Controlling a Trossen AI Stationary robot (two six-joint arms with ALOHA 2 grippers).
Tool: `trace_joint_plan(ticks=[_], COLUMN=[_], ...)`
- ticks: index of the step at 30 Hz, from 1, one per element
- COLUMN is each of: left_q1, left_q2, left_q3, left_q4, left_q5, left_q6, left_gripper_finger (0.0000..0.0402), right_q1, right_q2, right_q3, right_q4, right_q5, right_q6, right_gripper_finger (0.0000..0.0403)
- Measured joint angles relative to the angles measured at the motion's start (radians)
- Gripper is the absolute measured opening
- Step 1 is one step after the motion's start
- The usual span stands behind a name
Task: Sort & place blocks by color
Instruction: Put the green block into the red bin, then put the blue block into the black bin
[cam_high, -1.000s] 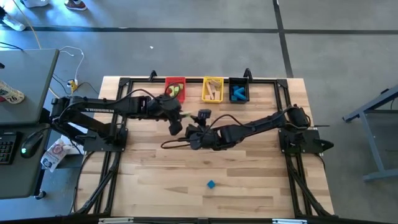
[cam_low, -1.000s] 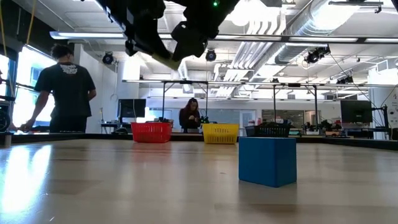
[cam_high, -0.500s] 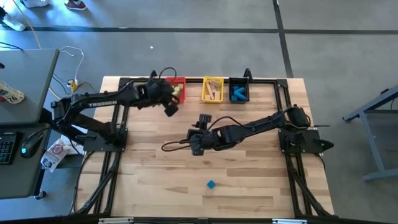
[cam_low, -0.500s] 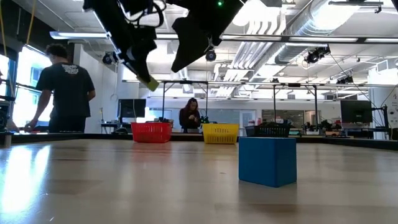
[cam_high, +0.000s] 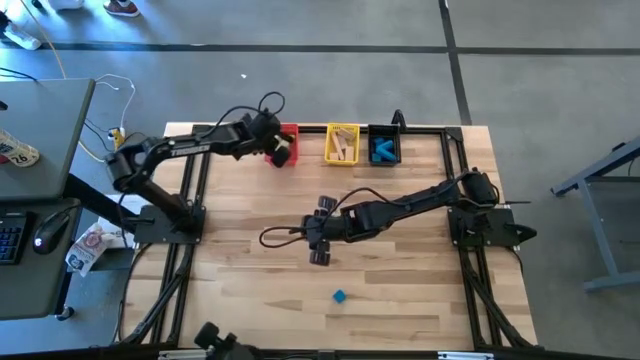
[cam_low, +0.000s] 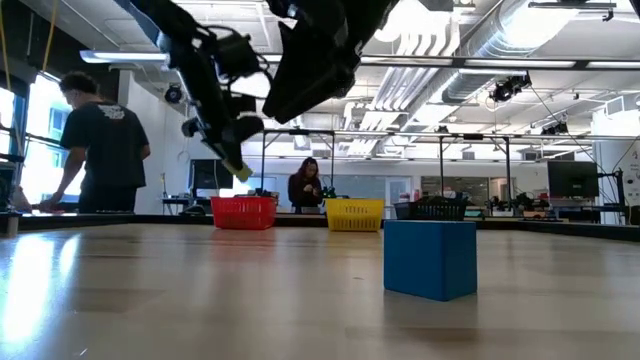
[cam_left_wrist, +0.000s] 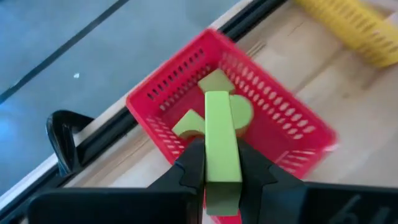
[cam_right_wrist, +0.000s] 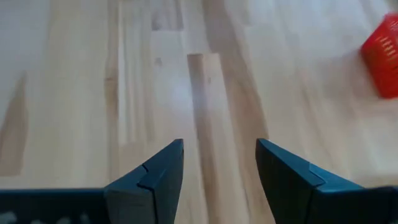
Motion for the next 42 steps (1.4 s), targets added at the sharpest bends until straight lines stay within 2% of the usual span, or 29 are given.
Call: trace_joint_plan(ticks=[9,15,23,33,37,42], left_q1=[0.052,0.078,0.11,0.096,0.087,0.071], left_q2=[0.102,0.15,0.169,0.168,0.144,0.072], left_q3=[0.0,0.0,0.0,0.0,0.0,0.0], left_q4=[0.138,0.157,0.155,0.174,0.146,0.072], left_q5=[0.0,0.005,0.038,0.061,0.067,0.08], left_q6=[-0.006,-0.008,-0.008,0.059,0.053,0.052], left_gripper_finger=[0.0035,0.0039,0.0075,0.014,0.0159,0.0164], right_q1=[0.01,0.025,0.063,0.116,0.124,0.126], right_q2=[0.0,0.0,0.0,0.0,0.0,0.0], right_q3=[0.0,0.0,0.0,0.0,-0.001,-0.004], right_q4=[-0.068,-0.121,-0.215,-0.246,-0.284,-0.293], right_q5=[-0.019,-0.025,-0.176,-0.275,-0.33,-0.418], right_q6=[0.072,0.131,0.18,0.118,0.038,-0.106], right_gripper_finger=[0.0185,0.0185,0.0185,0.0185,0.0185,0.0185])
